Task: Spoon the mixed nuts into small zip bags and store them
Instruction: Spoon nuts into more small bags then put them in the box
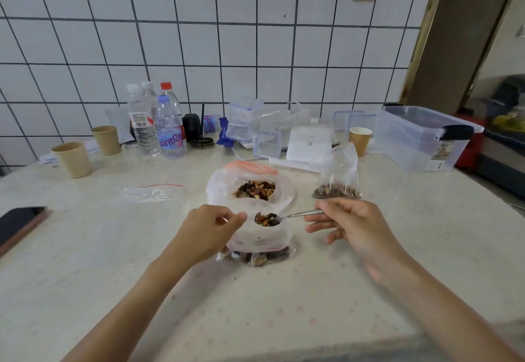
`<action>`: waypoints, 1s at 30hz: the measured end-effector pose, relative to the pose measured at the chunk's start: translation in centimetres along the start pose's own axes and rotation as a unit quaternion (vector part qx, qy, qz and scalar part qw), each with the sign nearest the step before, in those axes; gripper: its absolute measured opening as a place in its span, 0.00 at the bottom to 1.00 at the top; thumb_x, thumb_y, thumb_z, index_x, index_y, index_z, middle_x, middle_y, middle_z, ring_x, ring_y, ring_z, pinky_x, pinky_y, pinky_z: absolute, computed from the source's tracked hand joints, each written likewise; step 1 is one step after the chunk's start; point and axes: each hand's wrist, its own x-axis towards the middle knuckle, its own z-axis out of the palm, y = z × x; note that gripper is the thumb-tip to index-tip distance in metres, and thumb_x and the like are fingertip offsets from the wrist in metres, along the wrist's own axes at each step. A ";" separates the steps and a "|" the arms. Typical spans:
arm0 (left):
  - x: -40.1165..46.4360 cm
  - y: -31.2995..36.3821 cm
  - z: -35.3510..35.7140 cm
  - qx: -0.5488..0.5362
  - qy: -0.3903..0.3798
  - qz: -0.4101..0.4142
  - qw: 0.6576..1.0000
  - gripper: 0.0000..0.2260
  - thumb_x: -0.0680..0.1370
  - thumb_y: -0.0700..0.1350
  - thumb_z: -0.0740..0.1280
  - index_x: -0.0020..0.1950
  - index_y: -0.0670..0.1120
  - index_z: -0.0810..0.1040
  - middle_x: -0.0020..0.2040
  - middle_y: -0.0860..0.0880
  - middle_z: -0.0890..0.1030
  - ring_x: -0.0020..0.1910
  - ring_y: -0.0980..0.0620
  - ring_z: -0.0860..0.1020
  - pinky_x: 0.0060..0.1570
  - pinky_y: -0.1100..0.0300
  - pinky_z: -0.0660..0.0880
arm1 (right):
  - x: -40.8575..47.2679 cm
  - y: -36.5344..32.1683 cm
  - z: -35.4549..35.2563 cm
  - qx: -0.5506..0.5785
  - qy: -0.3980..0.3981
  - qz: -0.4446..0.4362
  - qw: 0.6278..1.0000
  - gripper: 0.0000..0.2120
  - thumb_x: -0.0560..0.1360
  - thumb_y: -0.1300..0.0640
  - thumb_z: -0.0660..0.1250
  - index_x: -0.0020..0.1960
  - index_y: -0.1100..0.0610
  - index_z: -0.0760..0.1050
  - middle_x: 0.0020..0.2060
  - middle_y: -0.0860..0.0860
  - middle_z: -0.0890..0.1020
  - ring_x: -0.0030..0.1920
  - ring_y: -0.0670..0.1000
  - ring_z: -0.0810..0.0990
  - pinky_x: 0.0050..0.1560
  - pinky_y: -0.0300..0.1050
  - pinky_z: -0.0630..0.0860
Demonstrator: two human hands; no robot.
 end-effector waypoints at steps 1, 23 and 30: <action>-0.2 0.0 0.0 -0.022 0.000 0.003 1.000 0.15 0.81 0.58 0.67 0.43 0.51 0.85 0.37 0.51 0.85 0.28 0.57 0.81 0.35 0.60 0.75 | -0.2 0.2 0.2 -0.005 -0.003 -0.006 1.000 0.08 0.83 0.59 0.66 0.53 0.62 0.82 0.44 0.56 0.89 0.44 0.57 0.89 0.34 0.42 0.76; -2.2 -1.5 -0.1 -0.205 0.040 0.026 0.978 0.12 0.79 0.58 0.71 0.42 0.54 0.85 0.38 0.51 0.82 0.28 0.49 0.81 0.27 0.58 0.73 | -1.5 0.2 1.2 -0.200 -0.028 -0.280 0.938 0.05 0.82 0.54 0.69 0.50 0.48 0.84 0.45 0.41 0.87 0.40 0.43 0.82 0.44 0.32 0.76; 0.6 -2.7 -1.8 -0.135 0.126 -0.031 0.982 0.21 0.77 0.66 0.68 0.42 0.48 0.81 0.34 0.51 0.83 0.29 0.55 0.82 0.33 0.56 0.74 | 1.3 0.5 1.6 0.050 0.012 -0.070 0.996 0.08 0.83 0.57 0.66 0.52 0.60 0.83 0.43 0.56 0.89 0.47 0.56 0.89 0.34 0.42 0.82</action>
